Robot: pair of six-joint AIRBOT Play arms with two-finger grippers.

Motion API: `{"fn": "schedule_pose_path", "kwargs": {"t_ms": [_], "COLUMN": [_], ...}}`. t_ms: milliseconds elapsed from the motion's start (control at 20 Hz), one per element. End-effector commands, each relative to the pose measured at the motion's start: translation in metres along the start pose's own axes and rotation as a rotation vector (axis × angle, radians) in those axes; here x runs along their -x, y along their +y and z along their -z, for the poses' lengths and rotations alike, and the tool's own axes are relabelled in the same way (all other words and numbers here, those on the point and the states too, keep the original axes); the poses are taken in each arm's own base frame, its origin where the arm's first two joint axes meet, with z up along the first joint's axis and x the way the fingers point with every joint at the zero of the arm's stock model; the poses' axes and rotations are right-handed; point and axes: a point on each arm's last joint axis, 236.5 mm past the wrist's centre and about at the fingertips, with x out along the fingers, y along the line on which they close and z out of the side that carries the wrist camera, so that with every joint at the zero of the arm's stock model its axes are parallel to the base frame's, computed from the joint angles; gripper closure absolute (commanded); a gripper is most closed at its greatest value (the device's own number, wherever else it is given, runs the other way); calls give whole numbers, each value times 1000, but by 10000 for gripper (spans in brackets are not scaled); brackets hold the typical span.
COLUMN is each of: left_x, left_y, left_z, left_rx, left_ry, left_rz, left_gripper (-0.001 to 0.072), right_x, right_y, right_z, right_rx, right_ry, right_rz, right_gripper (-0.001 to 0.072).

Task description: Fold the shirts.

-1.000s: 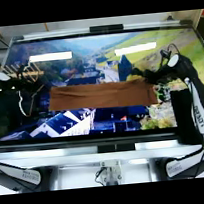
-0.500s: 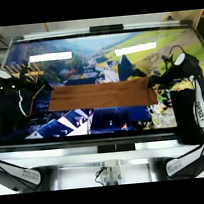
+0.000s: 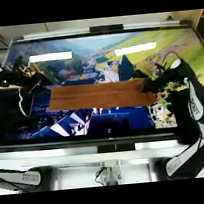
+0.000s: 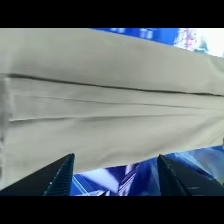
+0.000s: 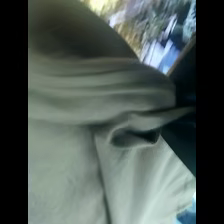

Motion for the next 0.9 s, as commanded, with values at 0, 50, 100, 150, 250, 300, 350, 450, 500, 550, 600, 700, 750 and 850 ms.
{"fn": "schedule_pose_path", "kwargs": {"t_ms": [0,50,100,150,250,300,350,450,500,550,600,700,750,850], "left_x": [-1,-7,-13,-22,-53,-73,-96,-139,-158,-177,-194,-221,-234,-257], "left_y": [-25,-33,-42,-53,-80,-92,-110,-159,-183,-205,-222,-254,-266,-283], "left_z": [6,10,13,19,35,45,57,71,76,82,91,112,123,146], "left_rx": [-56,-74,-93,-118,-199,-226,-240,-210,-178,-156,-151,-109,-75,-17], "left_ry": [5,19,28,43,74,100,125,130,118,107,102,114,123,146], "left_rz": [11,15,19,25,37,43,72,197,256,312,354,440,462,489], "left_gripper": [112,113,124,377,671,671,671,671,671,671,671,671,671,672], "right_x": [0,9,20,36,74,94,117,155,171,186,198,218,227,240], "right_y": [29,40,51,64,93,107,122,144,154,163,170,182,189,200], "right_z": [-2,0,3,6,15,20,27,41,47,57,66,87,95,106], "right_rx": [1,25,48,75,125,153,182,217,231,243,254,276,282,293], "right_ry": [-1,3,5,6,-14,-33,-57,-114,-148,-175,-194,-219,-237,-269], "right_rz": [-129,-170,-197,-221,-251,-262,-270,-262,-258,-255,-252,-247,-252,-264], "right_gripper": [631,631,631,631,631,631,631,631,631,631,631,631,631,631]}}
